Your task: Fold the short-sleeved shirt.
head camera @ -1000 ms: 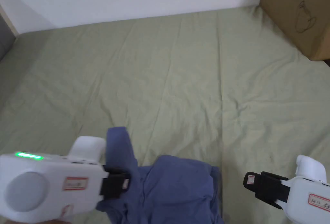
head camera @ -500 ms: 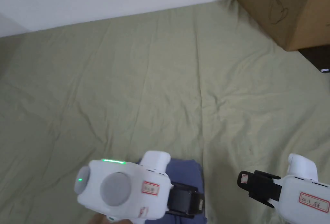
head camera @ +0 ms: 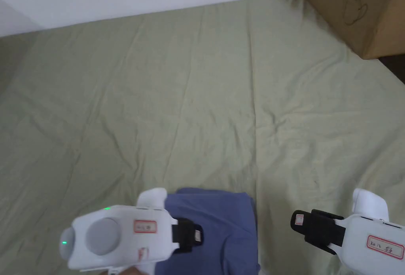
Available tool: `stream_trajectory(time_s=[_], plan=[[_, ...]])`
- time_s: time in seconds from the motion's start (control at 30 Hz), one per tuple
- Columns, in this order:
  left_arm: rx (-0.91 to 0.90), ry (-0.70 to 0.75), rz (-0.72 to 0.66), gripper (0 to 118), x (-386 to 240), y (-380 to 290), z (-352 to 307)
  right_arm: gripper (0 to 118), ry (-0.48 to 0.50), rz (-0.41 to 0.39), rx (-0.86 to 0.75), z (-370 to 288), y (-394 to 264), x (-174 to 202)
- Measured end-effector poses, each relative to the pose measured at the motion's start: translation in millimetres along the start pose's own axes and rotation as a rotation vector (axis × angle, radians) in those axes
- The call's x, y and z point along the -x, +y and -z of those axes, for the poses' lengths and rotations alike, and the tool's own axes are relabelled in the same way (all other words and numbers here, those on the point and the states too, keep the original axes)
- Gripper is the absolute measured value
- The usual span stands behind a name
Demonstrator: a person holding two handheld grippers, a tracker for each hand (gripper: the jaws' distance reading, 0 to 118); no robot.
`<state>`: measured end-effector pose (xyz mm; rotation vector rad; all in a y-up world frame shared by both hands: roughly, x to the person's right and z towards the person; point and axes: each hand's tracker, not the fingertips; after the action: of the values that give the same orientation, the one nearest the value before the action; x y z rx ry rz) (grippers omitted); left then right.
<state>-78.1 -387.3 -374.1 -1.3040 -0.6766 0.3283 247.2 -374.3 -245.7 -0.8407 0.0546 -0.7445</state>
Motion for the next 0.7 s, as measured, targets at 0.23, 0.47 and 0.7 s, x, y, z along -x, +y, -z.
stream_trajectory(time_s=[0.23, 0.47, 0.7], plan=[[0.087, 0.003, 0.131, 2, -45, -15, 51, 0, -0.021, -0.017, 0.011, -4, 0, 0], [0.110, -0.011, 0.199, 2, -47, -21, 27, 0, -0.030, -0.052, 0.039, 4, 1, 14], [-0.058, -0.035, 0.057, 4, 19, -28, -52, 0, -0.037, -0.377, 0.174, 53, -16, 80]])
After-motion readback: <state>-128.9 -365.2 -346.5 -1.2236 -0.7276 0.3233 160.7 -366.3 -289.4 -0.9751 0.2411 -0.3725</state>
